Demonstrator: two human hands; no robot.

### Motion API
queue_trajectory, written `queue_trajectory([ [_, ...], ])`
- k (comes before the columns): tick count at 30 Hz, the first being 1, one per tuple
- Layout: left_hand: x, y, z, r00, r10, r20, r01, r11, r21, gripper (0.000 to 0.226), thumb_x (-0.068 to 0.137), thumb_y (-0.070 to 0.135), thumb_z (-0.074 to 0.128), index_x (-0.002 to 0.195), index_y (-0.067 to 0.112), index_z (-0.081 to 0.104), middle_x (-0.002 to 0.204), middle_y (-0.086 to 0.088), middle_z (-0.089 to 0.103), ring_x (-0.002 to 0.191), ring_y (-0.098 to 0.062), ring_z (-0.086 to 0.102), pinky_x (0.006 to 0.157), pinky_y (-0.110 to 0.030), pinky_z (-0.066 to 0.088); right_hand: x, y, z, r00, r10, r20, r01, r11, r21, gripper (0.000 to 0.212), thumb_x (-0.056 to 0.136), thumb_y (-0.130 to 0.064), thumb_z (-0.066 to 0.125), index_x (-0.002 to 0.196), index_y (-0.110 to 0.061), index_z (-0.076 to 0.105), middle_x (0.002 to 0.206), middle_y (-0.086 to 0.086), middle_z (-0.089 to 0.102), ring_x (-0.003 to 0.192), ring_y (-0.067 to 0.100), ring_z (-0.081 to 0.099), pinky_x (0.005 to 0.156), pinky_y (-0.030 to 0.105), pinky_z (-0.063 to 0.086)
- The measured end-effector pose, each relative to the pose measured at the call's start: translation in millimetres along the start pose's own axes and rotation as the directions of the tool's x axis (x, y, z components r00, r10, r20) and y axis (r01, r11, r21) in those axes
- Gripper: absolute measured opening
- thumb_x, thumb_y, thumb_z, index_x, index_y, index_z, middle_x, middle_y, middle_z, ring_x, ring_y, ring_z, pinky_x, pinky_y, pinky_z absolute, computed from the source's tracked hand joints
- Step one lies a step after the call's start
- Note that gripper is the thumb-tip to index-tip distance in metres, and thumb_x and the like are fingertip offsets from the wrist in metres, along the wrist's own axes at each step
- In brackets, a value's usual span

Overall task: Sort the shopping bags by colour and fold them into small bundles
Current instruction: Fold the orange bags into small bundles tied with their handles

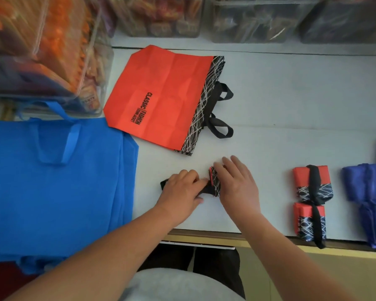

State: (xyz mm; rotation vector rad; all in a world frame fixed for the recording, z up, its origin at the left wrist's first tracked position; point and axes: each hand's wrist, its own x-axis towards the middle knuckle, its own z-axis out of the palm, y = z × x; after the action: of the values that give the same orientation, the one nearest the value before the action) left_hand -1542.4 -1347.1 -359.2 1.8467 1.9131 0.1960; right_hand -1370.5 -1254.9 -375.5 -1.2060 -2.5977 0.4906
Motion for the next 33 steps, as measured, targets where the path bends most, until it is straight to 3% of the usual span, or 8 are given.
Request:
queue_trajectory([
  [3,-10,-17,-2,0.996,0.082,-0.038,-0.083,0.996,-0.019,0.021,0.079,0.015,0.081,0.099,0.016,0.073,0.087,-0.001,0.059,0.083,-0.027,0.059,0.07,-0.039,0.048,-7,-2,14,0.987,0.11,0.114,-0.127,0.981,0.149,0.051,0.105,-0.027,0.027,0.149,-0.012,0.046,0.161,0.009,0.036,0.155,0.035,0.016,0.122,0.055,0.024],
  [6,-15,-26,-15,0.989,0.15,-0.007,-0.15,0.987,-0.056,0.022,0.075,0.004,0.079,0.093,0.013,0.071,0.083,-0.002,0.058,0.075,-0.027,0.057,0.065,-0.04,0.05,-9,-6,20,0.958,0.181,0.221,-0.201,0.977,0.072,0.065,0.105,-0.053,0.017,0.161,-0.02,0.023,0.171,0.003,0.01,0.156,0.024,-0.017,0.128,0.047,0.001],
  [10,-24,-31,-41,0.973,0.184,0.137,-0.164,0.976,-0.143,0.005,0.092,0.019,0.068,0.089,0.016,0.067,0.084,0.002,0.057,0.078,-0.022,0.054,0.073,-0.042,0.048,-5,-10,13,0.916,0.226,0.331,-0.238,0.971,-0.005,0.072,0.099,-0.062,0.002,0.163,-0.029,0.001,0.171,-0.002,-0.012,0.146,0.015,-0.04,0.125,0.04,-0.012],
  [13,-37,-36,-67,0.969,0.065,0.238,0.019,0.942,-0.334,0.009,0.095,0.031,0.068,0.089,0.024,0.067,0.084,0.011,0.057,0.086,-0.008,0.052,0.083,-0.033,0.047,-4,-12,10,0.895,0.252,0.368,-0.257,0.966,-0.038,0.073,0.097,-0.063,-0.001,0.163,-0.031,-0.003,0.17,-0.003,-0.017,0.144,0.015,-0.043,0.123,0.037,-0.016],
  [17,-44,-36,-95,0.959,-0.172,0.226,0.284,0.607,-0.742,0.005,0.092,0.014,0.074,0.093,0.019,0.074,0.088,0.012,0.072,0.088,-0.002,0.064,0.086,-0.019,0.049,-3,-11,13,0.89,0.267,0.369,-0.27,0.962,-0.044,0.073,0.097,-0.063,-0.002,0.163,-0.031,-0.002,0.17,-0.002,-0.016,0.145,0.016,-0.041,0.123,0.037,-0.016],
  [23,-24,-21,-81,0.784,-0.533,0.319,0.345,-0.052,-0.937,0.015,0.101,0.013,0.062,0.089,0.004,0.065,0.075,-0.013,0.071,0.084,-0.026,0.073,0.086,-0.036,0.061,-1,-20,7,0.881,0.308,0.36,-0.358,0.93,0.079,0.085,0.091,-0.078,0.008,0.161,-0.031,0.016,0.171,-0.005,-0.005,0.15,0.012,-0.032,0.126,0.04,-0.01],
  [28,-11,-25,-51,0.53,-0.746,0.402,0.518,-0.091,-0.851,0.035,0.098,0.036,0.067,0.093,0.002,0.064,0.061,-0.01,0.059,0.054,-0.019,0.069,0.056,-0.035,0.062,4,-26,-2,0.861,0.305,0.407,-0.358,0.932,0.06,0.107,0.072,-0.099,0.027,0.159,-0.037,0.015,0.17,-0.009,-0.011,0.149,0.011,-0.034,0.126,0.043,-0.01],
  [33,-2,-35,-35,0.45,-0.808,0.379,0.601,-0.04,-0.798,0.034,0.093,0.037,0.072,0.088,0.006,0.062,0.069,-0.014,0.072,0.057,-0.028,0.073,0.06,-0.049,0.064,1,-34,12,0.877,0.39,0.28,-0.401,0.916,-0.019,0.082,0.088,-0.082,0.04,0.154,-0.037,0.027,0.171,-0.003,-0.005,0.153,0.017,-0.026,0.128,0.045,-0.002],
])
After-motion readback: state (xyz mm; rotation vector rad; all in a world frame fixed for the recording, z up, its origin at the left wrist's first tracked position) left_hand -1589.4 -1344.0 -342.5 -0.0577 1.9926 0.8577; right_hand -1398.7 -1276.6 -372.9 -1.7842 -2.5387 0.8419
